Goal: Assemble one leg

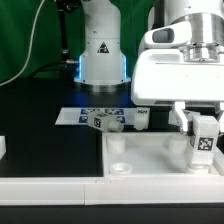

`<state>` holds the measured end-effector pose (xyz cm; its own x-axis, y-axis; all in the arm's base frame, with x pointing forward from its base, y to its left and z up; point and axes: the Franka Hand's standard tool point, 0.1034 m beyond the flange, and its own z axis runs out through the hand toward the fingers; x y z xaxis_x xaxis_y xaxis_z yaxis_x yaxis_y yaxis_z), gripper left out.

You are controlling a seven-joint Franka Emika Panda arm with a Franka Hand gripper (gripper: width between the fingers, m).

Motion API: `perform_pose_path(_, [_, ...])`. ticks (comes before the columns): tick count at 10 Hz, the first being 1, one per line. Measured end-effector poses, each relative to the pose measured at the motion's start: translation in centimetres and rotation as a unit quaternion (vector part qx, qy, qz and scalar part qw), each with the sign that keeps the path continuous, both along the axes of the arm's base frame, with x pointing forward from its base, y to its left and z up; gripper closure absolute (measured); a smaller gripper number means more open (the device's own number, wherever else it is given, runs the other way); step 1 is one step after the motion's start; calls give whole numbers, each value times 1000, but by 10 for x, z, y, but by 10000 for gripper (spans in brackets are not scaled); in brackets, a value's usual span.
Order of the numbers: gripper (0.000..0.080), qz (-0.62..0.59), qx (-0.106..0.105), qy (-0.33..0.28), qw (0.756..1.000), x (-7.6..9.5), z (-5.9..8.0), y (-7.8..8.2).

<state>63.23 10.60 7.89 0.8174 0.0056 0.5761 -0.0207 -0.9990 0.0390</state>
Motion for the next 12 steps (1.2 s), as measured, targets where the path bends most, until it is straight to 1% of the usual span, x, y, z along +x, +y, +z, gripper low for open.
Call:
perform_pose_path(1, [355, 0, 0, 0, 1000, 0, 0, 0])
perform_pose_path(2, [229, 0, 0, 0, 1000, 0, 0, 0])
perform_pose_path(3, [229, 0, 0, 0, 1000, 0, 0, 0])
perform_pose_path(4, [165, -1, 1, 5, 1000, 0, 1, 0])
perform_pose_path(6, [154, -8, 16, 28, 999, 1, 21, 1])
perform_pose_path(7, [151, -21, 31, 53, 998, 1, 26, 3])
perform_pose_path(8, [150, -30, 41, 73, 996, 4, 32, 6])
perform_pose_path(9, [150, -56, 57, 74, 994, 7, 32, 6])
perform_pose_path(12, [150, -157, 108, 82, 978, 1, 12, 0])
